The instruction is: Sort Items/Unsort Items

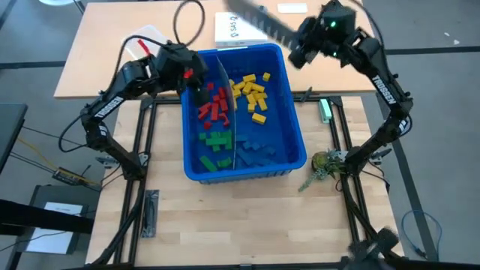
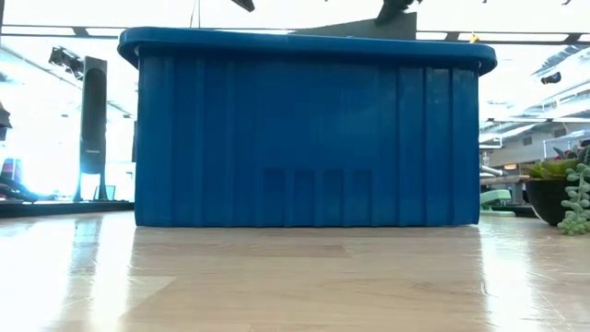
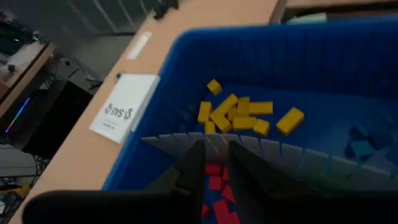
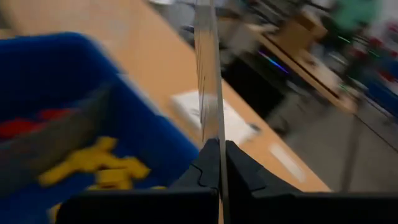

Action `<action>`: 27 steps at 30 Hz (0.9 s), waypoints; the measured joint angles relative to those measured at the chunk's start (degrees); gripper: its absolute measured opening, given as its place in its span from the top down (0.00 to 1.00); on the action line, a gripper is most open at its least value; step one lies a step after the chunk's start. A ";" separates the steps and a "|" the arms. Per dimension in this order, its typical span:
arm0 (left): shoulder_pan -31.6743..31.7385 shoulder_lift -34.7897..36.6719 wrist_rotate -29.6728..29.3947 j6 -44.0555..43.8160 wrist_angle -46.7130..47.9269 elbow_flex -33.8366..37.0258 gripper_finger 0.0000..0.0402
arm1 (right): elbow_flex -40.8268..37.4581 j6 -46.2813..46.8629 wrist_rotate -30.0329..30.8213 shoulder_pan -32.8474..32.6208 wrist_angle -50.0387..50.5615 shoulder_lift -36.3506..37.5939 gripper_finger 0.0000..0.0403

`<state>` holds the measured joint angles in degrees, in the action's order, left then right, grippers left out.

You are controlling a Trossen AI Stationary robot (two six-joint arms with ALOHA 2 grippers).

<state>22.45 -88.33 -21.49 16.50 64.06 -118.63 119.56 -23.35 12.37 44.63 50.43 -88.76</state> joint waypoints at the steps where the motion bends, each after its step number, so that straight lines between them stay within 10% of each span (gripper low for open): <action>1: 0.06 0.04 -0.03 0.40 -0.23 0.90 0.82 | -0.60 0.38 0.32 2.10 -1.06 -0.02 0.99; 10: 1.00 0.44 -1.13 1.53 -7.25 9.02 0.82 | -11.95 8.41 -1.02 16.60 -9.25 -0.16 0.99; 27: 1.17 0.50 -1.32 4.36 -10.40 12.79 0.82 | -43.24 17.11 7.05 18.89 -37.36 -0.23 0.99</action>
<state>23.62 -87.83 -22.81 20.87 53.65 -105.84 76.32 -6.25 19.42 63.52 13.06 -88.99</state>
